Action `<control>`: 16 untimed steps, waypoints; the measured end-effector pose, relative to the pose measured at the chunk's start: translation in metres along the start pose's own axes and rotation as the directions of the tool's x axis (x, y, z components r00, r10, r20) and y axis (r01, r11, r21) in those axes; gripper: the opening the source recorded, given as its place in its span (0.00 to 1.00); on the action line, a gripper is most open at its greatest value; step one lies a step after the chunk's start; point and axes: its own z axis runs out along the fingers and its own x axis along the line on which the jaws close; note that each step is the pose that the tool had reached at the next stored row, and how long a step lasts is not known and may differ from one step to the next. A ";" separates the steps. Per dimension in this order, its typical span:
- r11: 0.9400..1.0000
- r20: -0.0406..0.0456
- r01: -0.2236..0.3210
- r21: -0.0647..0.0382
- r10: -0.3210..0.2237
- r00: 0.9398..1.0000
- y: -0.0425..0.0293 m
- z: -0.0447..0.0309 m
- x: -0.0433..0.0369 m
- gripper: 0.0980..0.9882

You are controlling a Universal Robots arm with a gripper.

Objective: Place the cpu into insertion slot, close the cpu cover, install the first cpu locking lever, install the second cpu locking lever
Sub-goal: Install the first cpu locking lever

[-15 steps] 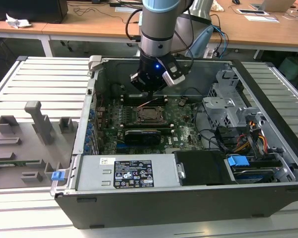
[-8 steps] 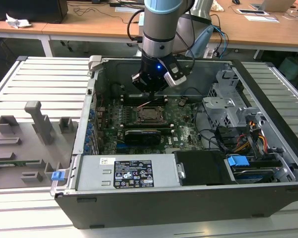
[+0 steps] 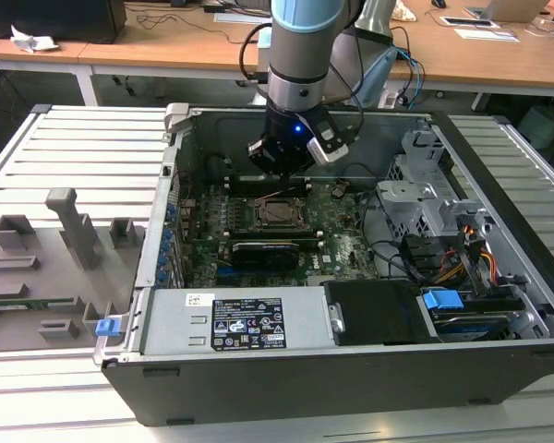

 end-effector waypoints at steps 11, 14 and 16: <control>1.000 0.001 -0.007 0.000 0.007 1.000 -0.0014 0.0083 -0.0042 0.01; 1.000 0.001 -0.009 0.000 0.009 1.000 -0.0023 0.0137 -0.0060 0.01; 1.000 0.001 -0.010 0.004 0.010 1.000 -0.0026 0.0163 -0.0063 0.01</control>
